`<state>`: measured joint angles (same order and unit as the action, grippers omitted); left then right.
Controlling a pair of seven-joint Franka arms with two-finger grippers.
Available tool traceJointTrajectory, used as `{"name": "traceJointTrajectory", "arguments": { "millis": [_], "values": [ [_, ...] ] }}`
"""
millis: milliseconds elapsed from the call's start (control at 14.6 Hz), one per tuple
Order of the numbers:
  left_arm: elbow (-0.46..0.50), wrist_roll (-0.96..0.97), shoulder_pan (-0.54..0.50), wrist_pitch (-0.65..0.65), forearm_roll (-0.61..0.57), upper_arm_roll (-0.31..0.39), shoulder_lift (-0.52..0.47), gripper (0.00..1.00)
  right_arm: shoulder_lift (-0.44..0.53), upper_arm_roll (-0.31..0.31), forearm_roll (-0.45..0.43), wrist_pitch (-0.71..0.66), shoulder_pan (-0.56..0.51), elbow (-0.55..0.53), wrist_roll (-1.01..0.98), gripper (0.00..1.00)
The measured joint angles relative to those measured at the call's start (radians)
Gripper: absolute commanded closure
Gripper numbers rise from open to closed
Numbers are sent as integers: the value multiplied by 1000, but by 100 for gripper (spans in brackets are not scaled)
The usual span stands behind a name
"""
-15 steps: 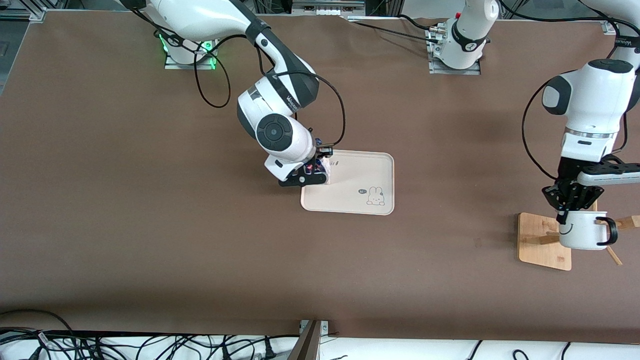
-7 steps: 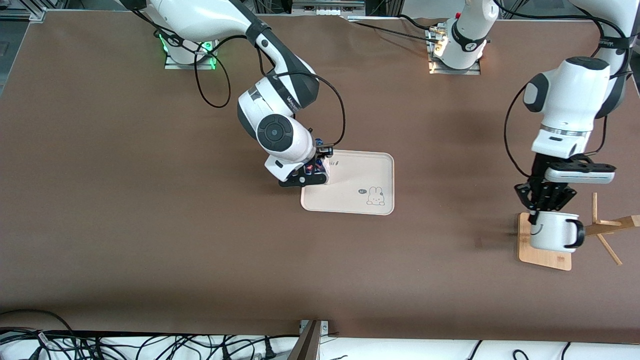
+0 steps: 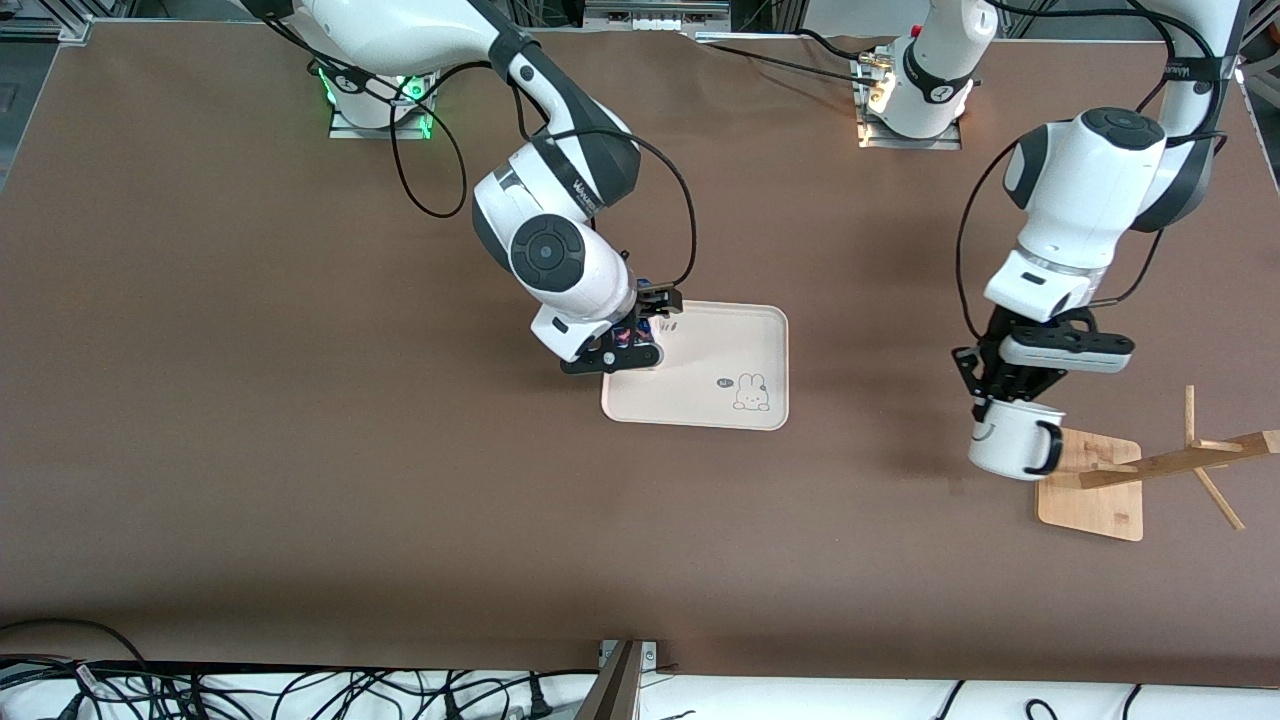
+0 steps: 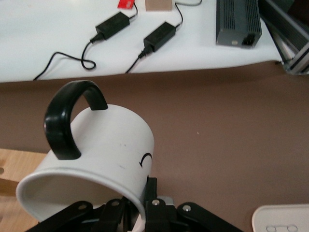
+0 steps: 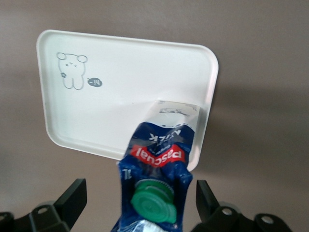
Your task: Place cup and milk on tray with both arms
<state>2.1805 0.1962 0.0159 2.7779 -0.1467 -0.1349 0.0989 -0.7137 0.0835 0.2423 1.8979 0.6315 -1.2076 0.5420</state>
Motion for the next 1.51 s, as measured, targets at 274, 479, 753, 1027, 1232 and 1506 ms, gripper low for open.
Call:
{"name": "traceJointTrajectory", "arguments": {
  "millis": [274, 479, 753, 1027, 1232, 1506],
  "values": [
    [-164, 14, 7, -364, 0, -89, 10, 100, 87, -10, -6, -77, 1, 33, 1, 0],
    [-286, 20, 17, -556, 12, -113, 55, 100, 195, -98, -22, -165, -1, 36, 3, 0],
    [-356, 20, 20, -641, 128, -117, 114, 100, 274, -259, -23, -258, -16, 39, -11, 0],
    [-385, 22, 48, -703, 157, -118, 161, 100, 286, -337, -23, -333, -18, 44, -68, 0],
    [-423, 29, 72, -714, 176, -119, 222, 100, 286, -406, -23, -383, -18, 44, -131, 0],
    [-481, 36, 116, -727, 185, -121, 318, 100, 282, -498, -23, -395, -25, 39, -140, 0]
  ]
}}
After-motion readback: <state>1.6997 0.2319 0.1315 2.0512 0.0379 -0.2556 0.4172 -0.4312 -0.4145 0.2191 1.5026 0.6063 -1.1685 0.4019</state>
